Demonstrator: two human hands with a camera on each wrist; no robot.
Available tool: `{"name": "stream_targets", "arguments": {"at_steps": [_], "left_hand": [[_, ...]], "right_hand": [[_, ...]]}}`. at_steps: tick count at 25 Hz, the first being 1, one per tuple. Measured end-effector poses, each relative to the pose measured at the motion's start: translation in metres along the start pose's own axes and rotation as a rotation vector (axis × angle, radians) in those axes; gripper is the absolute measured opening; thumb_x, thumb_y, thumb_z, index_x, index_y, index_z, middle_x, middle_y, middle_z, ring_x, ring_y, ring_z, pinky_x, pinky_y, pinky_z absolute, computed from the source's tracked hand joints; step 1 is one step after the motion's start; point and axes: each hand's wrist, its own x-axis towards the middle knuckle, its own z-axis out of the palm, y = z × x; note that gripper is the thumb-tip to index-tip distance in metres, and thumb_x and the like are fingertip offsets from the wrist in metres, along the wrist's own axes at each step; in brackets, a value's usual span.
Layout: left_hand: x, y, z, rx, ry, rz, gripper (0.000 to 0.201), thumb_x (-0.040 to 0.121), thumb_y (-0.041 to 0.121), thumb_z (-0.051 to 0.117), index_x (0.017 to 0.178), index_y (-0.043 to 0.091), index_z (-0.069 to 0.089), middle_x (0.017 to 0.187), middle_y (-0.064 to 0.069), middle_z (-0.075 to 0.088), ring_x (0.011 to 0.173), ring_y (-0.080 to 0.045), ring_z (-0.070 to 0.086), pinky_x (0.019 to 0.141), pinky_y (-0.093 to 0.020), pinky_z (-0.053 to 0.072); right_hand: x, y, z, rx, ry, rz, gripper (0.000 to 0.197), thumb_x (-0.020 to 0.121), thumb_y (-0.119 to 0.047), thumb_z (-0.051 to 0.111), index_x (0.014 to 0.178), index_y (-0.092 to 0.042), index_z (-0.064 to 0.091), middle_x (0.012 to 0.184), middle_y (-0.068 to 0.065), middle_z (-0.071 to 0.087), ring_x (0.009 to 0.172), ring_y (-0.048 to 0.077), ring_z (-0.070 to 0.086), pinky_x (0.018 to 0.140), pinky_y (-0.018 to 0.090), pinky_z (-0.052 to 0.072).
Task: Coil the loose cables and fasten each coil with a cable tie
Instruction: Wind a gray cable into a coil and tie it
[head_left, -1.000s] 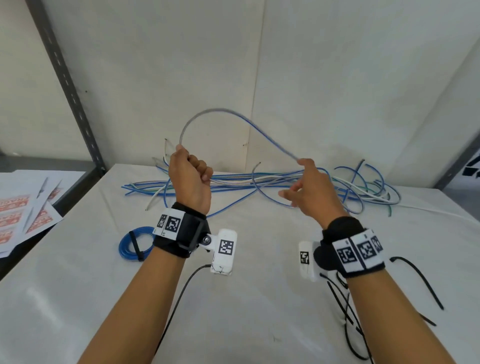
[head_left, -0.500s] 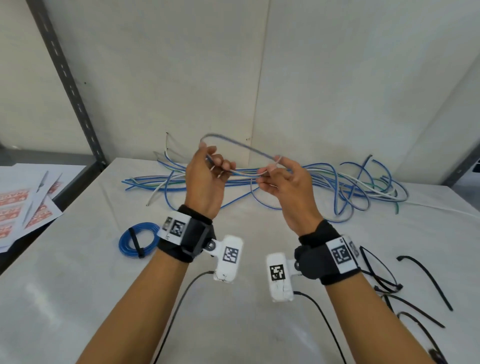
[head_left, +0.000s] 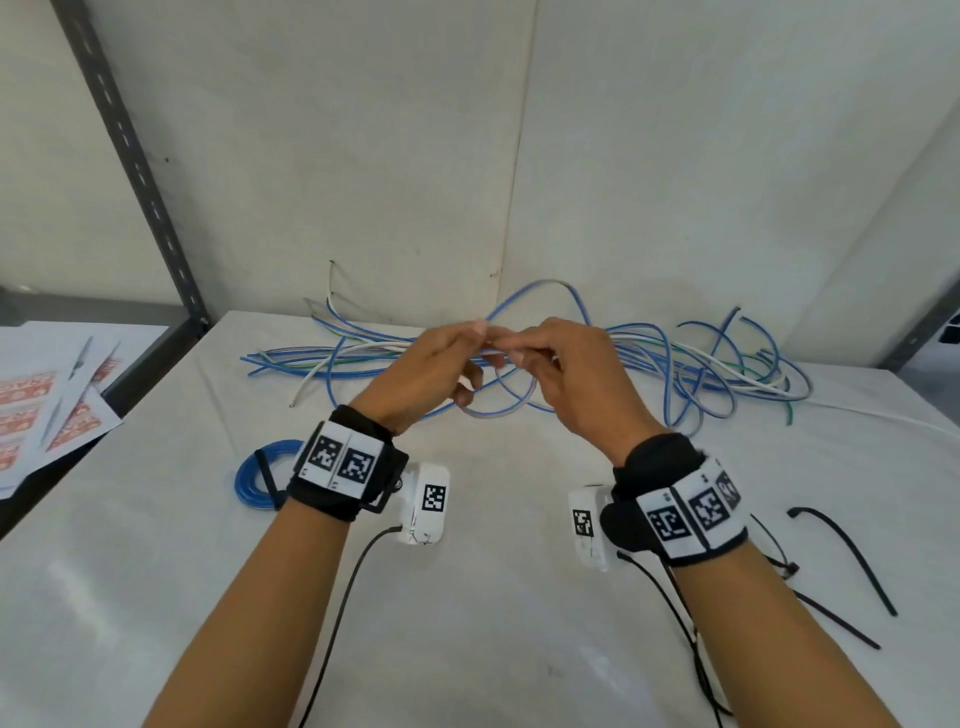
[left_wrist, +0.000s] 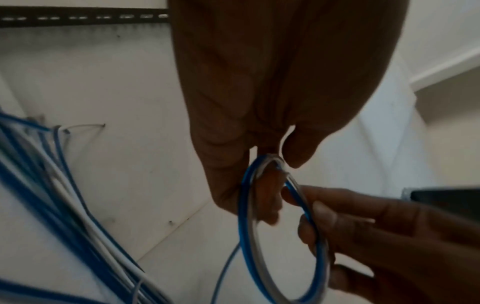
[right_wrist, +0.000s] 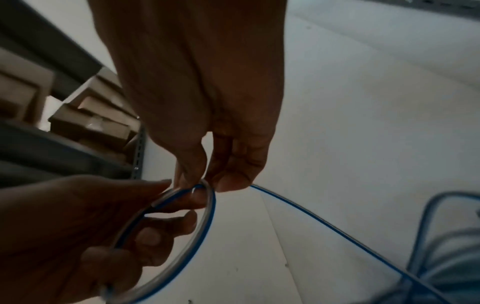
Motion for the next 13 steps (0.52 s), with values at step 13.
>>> {"name": "stream_targets", "arguments": {"at_steps": [13], "left_hand": [[-0.008,0.001,-0.007,0.190,-0.192,0.081,0.040,0.111,0.028,0.036,0.083,0.009,0.058,0.074,-0.004,0.051,0.076,-0.023,0.058,0.091,-0.041,0.055]], "right_hand": [[0.007,-0.004,-0.016,-0.257,-0.121,-0.096,0.023,0.092,-0.044,0.069,0.107,-0.028,0.076,0.099,-0.005,0.063,0.096,0.013,0.053,0.083,0.032,0.040]]}}
